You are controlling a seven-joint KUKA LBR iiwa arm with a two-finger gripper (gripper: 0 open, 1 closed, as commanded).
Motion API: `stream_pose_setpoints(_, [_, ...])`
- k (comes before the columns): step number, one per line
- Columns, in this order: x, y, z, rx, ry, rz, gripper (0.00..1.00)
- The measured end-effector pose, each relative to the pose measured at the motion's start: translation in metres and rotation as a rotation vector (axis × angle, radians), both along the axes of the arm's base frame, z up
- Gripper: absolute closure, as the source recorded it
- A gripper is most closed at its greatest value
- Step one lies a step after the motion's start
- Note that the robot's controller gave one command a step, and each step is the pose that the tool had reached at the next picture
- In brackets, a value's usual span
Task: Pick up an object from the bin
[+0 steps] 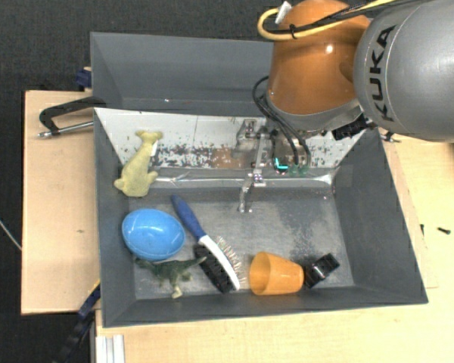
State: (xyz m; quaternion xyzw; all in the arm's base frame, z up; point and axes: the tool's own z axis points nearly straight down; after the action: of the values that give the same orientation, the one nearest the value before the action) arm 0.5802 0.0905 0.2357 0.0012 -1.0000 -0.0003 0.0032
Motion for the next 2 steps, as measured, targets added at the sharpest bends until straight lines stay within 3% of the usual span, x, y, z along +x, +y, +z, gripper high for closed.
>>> stream_pose_setpoints(1, [-0.016, -0.064, -0.133, -0.003, 0.001, -0.257, 0.00])
stream_pose_setpoints(2, [-0.049, -0.108, -0.101, -0.002, -0.005, -0.313, 0.00])
